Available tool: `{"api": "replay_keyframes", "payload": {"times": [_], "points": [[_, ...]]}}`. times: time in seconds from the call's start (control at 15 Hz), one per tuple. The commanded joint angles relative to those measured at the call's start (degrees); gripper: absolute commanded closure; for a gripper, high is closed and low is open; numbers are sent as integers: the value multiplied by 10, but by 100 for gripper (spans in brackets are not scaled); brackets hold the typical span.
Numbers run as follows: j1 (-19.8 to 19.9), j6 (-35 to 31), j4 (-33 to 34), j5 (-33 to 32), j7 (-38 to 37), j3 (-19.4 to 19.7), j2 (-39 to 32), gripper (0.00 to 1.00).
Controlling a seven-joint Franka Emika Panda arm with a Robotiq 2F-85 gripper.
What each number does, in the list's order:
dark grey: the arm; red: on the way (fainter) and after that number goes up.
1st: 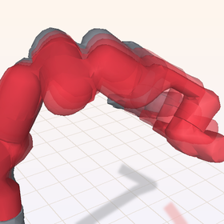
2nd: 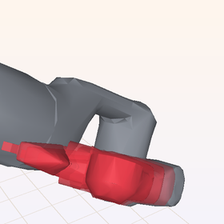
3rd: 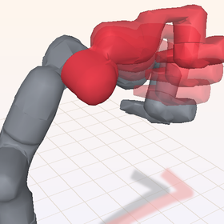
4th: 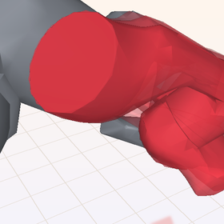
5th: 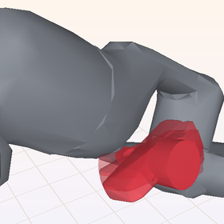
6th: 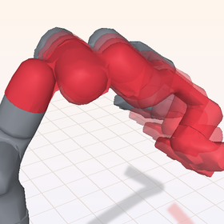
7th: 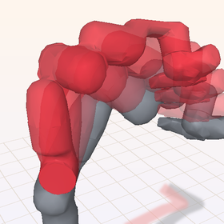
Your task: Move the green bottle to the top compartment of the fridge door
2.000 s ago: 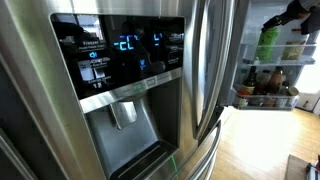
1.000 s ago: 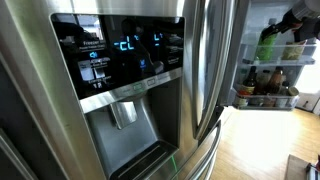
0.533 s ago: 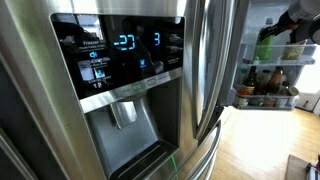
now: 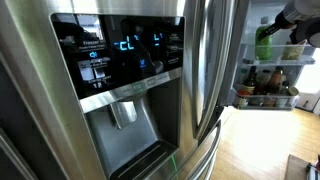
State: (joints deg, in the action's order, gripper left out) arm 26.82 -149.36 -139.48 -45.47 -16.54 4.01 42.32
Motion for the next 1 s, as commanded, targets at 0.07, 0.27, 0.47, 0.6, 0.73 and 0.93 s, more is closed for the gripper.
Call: {"api": "replay_keyframes", "payload": {"times": [0.07, 0.27, 0.47, 0.6, 0.73, 0.93], "points": [[14, 39, -9, -96, 22, -43, 33, 55], [-5, 70, -15, -170, 27, -58, 48, 55], [-32, 116, -25, -249, 30, -70, 66, 55], [-63, 151, -33, -295, 47, -70, 74, 55], [-92, 199, -44, -335, 62, -77, 87, 55], [-135, 307, -55, -376, 87, -98, 103, 55]]}}
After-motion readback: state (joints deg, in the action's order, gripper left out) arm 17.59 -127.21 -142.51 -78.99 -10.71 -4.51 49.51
